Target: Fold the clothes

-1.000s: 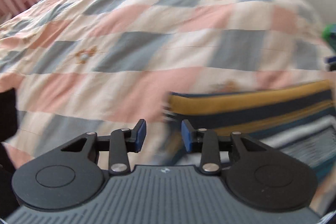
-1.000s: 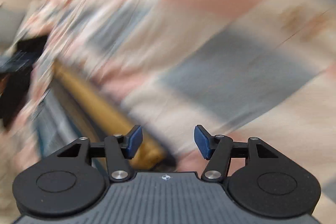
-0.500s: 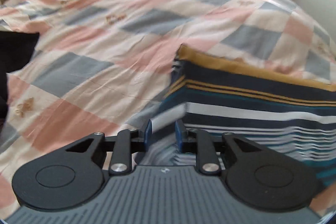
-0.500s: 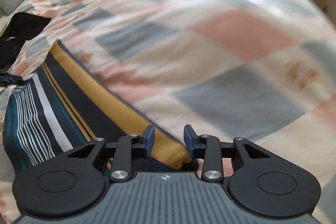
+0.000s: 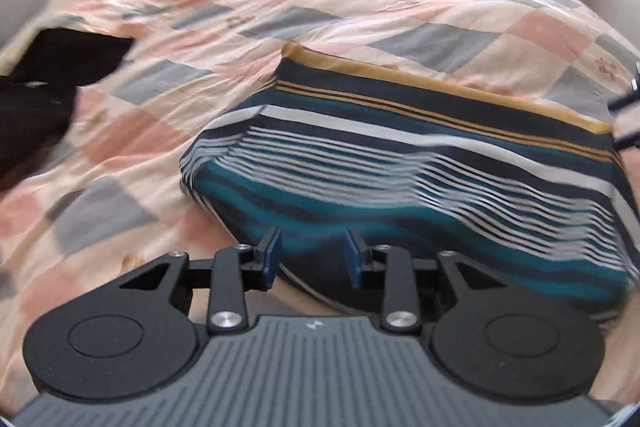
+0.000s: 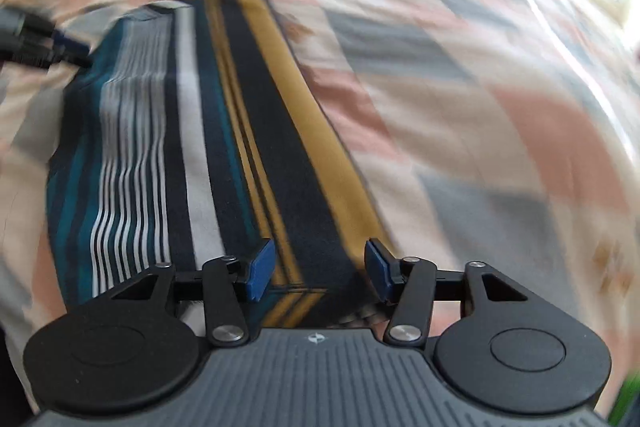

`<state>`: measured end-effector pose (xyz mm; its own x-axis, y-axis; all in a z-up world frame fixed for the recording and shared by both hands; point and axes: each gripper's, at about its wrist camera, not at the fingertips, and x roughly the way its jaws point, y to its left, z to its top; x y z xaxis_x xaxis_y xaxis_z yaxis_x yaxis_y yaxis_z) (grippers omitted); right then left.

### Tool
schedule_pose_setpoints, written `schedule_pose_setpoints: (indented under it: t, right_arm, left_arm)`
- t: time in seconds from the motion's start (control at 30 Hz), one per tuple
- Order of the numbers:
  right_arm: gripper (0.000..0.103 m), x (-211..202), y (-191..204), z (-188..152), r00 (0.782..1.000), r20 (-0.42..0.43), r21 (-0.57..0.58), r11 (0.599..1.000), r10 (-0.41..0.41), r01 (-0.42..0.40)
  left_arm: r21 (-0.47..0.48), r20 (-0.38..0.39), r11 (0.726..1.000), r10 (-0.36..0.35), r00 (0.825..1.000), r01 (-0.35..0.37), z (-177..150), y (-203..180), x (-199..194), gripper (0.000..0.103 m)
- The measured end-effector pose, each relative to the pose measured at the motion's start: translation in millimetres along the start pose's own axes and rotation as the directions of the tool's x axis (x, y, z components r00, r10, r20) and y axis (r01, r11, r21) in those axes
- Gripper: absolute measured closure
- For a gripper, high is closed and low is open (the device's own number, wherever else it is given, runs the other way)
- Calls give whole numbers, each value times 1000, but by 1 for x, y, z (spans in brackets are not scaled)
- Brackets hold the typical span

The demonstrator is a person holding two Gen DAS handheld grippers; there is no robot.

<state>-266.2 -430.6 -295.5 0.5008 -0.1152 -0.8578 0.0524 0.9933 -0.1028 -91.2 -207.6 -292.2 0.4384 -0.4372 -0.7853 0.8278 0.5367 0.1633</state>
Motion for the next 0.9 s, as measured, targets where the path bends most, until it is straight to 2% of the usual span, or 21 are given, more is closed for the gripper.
schedule_pose_setpoints:
  t: [0.07, 0.1, 0.13, 0.17, 0.27, 0.33, 0.43, 0.63, 0.73, 0.77, 0.83, 0.87, 0.9]
  right_arm:
    - [48, -15, 2, -10, 999, 40, -169, 985, 23, -16]
    - [45, -22, 3, -15, 998, 59, -253, 967, 38, -22]
    - [37, -29, 10, -26, 995, 83, -351, 936, 59, -26]
    - [33, -34, 18, -38, 991, 103, -442, 896, 88, -34]
    - [31, -38, 45, -75, 975, 109, -663, 744, 196, -75]
    - [31, -35, 48, -81, 972, 107, -694, 715, 211, -78]
    - [31, -29, 53, -88, 968, 106, -730, 679, 229, -81]
    - [28, -18, 62, -103, 958, 101, -795, 601, 267, -83]
    - [27, -14, 65, -110, 955, 110, -827, 559, 275, -66]
    - [27, -13, 65, -113, 954, 123, -841, 539, 273, -46]
    - [18, -11, 68, -120, 949, 176, -870, 492, 263, 25]
    - [17, -9, 69, -127, 944, 197, -888, 457, 265, 57]
    - [17, -7, 71, -133, 938, 217, -904, 419, 268, 89]
  left_arm:
    - [-7, -25, 1000, -13, 1000, 13, -15, -36, -18, 66]
    - [-21, -56, 1000, -17, 998, 15, -20, -52, -22, 64]
    - [-39, -94, 999, -17, 995, 13, -24, -67, -25, 64]
    - [-79, -146, 997, -17, 989, 6, -26, -77, -23, 64]
    - [-218, -304, 974, -12, 953, -58, -28, -94, -14, 65]
    - [-287, -369, 951, 1, 929, -116, -27, -97, -10, 65]
    - [-358, -414, 918, 7, 910, -170, -27, -96, -7, 64]
    - [-386, -423, 902, 15, 906, -195, -31, -92, -6, 60]
    - [-364, -382, 915, 22, 924, -173, -34, -95, -9, 59]
    - [-330, -353, 930, 37, 935, -161, -36, -100, -12, 58]
    - [-164, -260, 972, 121, 958, -167, -45, -120, -20, 50]
    - [-56, -202, 981, 169, 965, -184, -51, -133, -25, 46]
    - [59, -147, 976, 218, 965, -212, -59, -148, -28, 39]
